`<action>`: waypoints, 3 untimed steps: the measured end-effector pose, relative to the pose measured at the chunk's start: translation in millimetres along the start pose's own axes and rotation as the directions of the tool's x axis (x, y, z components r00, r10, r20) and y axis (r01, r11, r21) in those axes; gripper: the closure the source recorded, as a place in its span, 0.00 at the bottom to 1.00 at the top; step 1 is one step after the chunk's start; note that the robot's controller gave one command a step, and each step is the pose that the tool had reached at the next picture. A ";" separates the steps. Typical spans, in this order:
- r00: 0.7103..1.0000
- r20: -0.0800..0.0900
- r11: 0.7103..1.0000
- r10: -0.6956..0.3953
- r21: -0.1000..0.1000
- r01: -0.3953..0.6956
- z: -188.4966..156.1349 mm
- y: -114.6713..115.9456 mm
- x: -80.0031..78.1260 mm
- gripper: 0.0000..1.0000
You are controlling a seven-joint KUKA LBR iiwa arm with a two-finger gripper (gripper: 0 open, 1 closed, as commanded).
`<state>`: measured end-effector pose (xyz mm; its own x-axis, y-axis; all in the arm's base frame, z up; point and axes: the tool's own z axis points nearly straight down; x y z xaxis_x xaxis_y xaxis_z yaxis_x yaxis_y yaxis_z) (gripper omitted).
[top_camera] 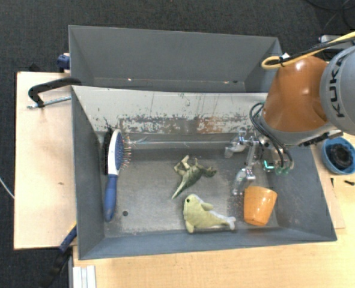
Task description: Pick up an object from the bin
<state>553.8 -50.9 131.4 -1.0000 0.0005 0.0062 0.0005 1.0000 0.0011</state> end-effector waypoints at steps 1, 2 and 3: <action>0.939 0.013 0.939 -0.343 0.004 0.343 58.5 73.8 -39.9 0.00; 0.940 0.021 0.940 -0.341 0.006 0.341 56.8 73.6 -41.7 1.00; 0.796 0.017 0.796 -0.605 0.010 0.605 -83.4 98.2 -30.7 1.00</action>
Offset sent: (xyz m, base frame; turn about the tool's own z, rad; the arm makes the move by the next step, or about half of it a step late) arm 0.0370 0.0722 -0.0614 -0.3496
